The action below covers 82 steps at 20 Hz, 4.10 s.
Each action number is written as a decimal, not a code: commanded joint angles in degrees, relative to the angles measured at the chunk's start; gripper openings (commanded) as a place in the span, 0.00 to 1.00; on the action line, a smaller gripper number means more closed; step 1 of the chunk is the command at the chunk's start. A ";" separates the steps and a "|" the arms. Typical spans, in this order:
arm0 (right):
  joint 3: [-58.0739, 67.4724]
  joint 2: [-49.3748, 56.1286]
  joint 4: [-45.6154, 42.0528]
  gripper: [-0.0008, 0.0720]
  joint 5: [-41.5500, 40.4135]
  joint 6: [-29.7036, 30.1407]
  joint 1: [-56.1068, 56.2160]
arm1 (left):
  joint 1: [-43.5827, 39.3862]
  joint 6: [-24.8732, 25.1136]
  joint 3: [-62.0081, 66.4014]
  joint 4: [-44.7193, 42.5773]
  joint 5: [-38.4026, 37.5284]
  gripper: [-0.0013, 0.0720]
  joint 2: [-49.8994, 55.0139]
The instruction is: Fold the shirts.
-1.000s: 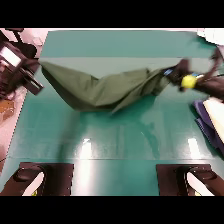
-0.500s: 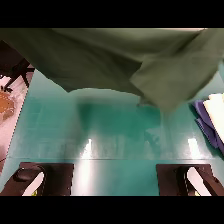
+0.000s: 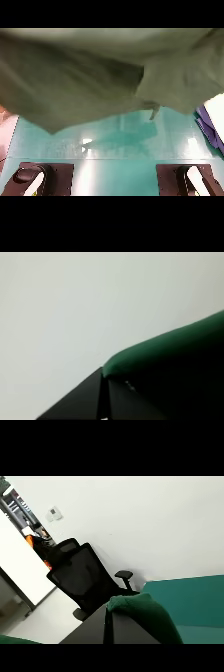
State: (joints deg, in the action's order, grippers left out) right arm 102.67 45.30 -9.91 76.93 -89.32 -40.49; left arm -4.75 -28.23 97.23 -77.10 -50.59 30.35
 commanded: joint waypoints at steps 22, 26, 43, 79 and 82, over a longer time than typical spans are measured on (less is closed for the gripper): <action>-53.70 15.74 -9.11 0.04 -32.63 17.97 18.99 | 0.02 0.24 -36.81 32.20 9.38 0.05 28.87; -52.35 25.86 -9.11 0.04 -38.73 18.29 20.06 | 0.02 0.28 -36.79 37.22 15.82 0.05 37.79; -12.44 59.52 -9.35 0.84 -22.45 20.37 19.98 | 0.02 4.66 -36.74 45.00 21.14 0.83 44.39; -28.37 28.11 -25.62 0.87 -5.97 23.78 -0.66 | 1.20 -52.85 -71.78 31.28 -10.40 0.93 20.79; -28.37 28.11 -25.57 0.87 -5.99 23.78 -0.63 | 1.20 -52.89 -73.09 33.27 -6.01 0.93 20.85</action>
State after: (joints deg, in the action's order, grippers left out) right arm 74.52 73.47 -35.57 70.94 -65.52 -41.10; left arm -3.55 -81.19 26.46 -45.30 -61.19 51.16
